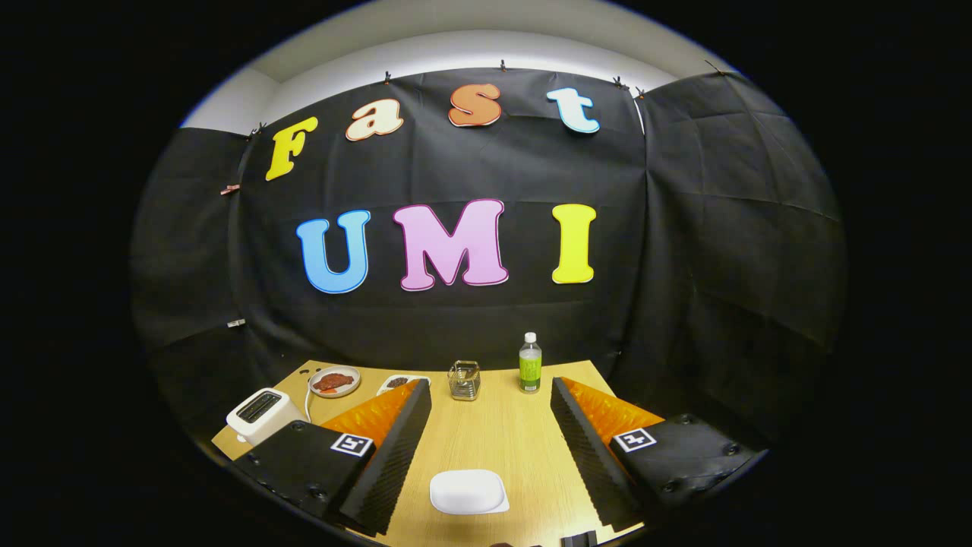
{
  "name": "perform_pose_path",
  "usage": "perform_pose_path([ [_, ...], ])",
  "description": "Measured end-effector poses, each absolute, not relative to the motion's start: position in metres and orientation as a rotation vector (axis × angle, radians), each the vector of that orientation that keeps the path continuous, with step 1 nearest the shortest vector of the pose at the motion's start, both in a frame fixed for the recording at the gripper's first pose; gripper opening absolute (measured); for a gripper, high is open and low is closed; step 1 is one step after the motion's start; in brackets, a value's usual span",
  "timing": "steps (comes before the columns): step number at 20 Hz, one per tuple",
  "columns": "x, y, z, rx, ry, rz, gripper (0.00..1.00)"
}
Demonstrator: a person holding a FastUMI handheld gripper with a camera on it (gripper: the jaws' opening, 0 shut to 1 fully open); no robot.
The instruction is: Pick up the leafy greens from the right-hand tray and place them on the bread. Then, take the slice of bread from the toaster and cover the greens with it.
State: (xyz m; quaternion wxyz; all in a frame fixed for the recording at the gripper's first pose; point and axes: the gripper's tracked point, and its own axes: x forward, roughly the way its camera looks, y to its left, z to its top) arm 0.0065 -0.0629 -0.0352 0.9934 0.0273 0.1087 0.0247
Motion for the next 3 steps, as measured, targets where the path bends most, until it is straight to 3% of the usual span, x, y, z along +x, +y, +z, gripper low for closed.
perform_pose_path([
  [3,0.009,-0.0665,-0.0421,0.075,0.238,0.052,0.99],
])
